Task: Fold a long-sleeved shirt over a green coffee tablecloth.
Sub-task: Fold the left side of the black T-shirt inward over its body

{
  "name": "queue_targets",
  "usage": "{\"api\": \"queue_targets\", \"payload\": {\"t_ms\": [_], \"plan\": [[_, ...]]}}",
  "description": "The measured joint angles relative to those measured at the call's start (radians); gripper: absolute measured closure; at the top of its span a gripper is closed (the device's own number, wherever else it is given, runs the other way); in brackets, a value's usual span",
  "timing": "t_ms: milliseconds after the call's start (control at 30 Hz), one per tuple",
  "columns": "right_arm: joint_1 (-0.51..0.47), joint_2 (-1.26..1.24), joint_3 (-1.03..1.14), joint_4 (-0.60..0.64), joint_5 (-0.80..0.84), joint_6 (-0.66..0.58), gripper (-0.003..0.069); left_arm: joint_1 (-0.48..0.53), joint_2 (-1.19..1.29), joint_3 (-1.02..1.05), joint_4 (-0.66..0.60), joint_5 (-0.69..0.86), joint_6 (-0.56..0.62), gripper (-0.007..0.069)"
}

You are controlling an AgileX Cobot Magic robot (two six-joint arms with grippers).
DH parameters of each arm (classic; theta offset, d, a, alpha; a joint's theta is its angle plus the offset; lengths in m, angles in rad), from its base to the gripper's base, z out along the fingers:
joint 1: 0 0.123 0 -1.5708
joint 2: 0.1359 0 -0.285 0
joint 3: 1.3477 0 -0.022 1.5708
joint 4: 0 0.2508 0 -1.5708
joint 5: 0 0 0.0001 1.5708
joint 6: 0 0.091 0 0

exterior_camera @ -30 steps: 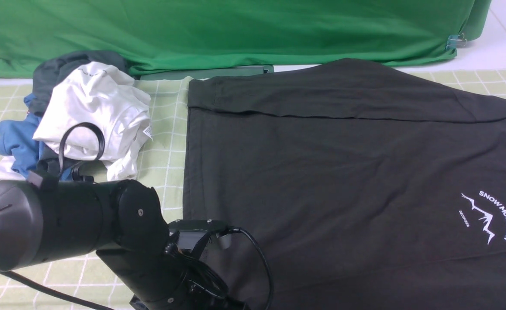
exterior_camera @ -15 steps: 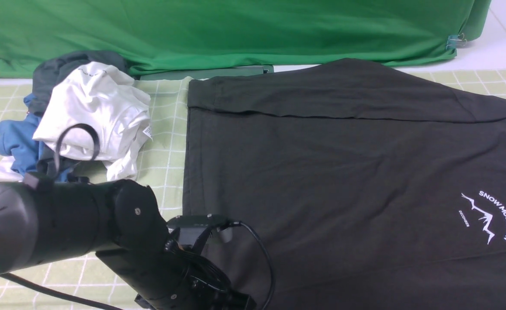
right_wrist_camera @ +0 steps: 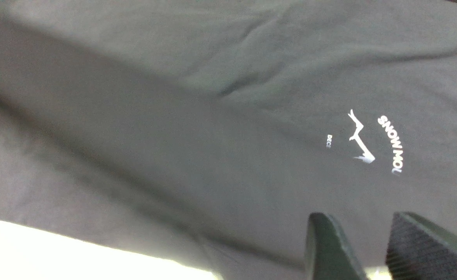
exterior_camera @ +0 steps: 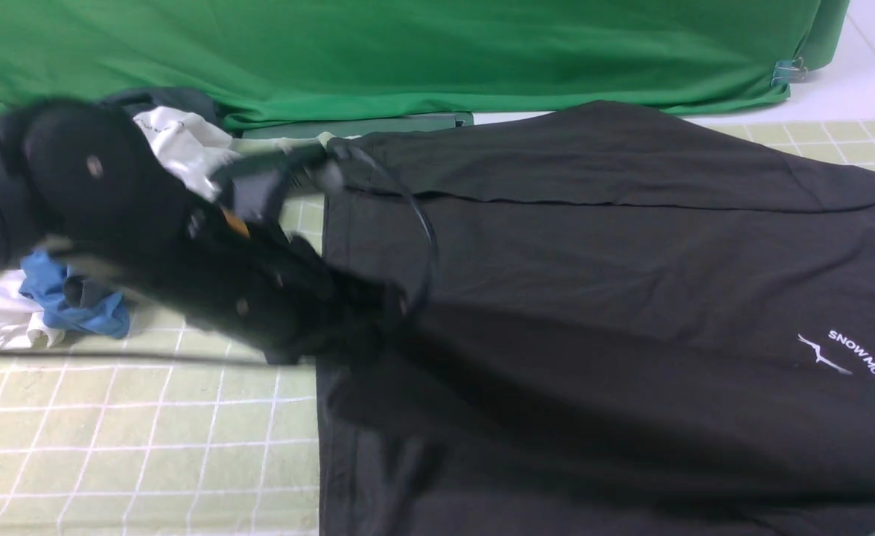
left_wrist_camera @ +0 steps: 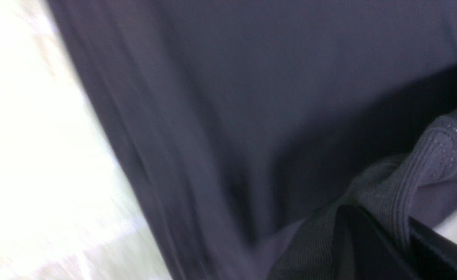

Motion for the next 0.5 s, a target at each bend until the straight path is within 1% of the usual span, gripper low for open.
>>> {"api": "queue_targets", "payload": {"t_ms": [33,67,167,233,367,467,500], "plan": [[0.000,0.000,0.000,0.000,-0.001,0.000,0.0421,0.000,0.004,-0.004,0.000,-0.001,0.000,0.0610],[0.000,0.000,0.000,0.000,-0.002,0.000,0.0421,0.036,0.045,-0.039,0.002,-0.012,-0.001,0.0610],[0.000,0.000,0.000,0.000,-0.004,0.000,0.0421,0.079,0.102,-0.076,0.004,-0.021,-0.001,0.0610],[0.000,0.000,0.000,0.000,-0.005,0.000,0.0421,0.119,0.186,-0.122,0.004,-0.053,-0.001,0.0610],[0.000,0.000,0.000,0.000,-0.009,0.000,0.0421,0.148,0.291,-0.175,0.009,-0.084,-0.002,0.0610],[0.000,0.000,0.000,0.000,-0.011,0.000,0.0421,0.150,0.381,-0.225,0.039,-0.090,-0.007,0.0610],[0.000,0.000,0.000,0.000,-0.011,0.000,0.0421,0.150,0.405,-0.240,0.056,-0.091,-0.025,0.0610]]}}
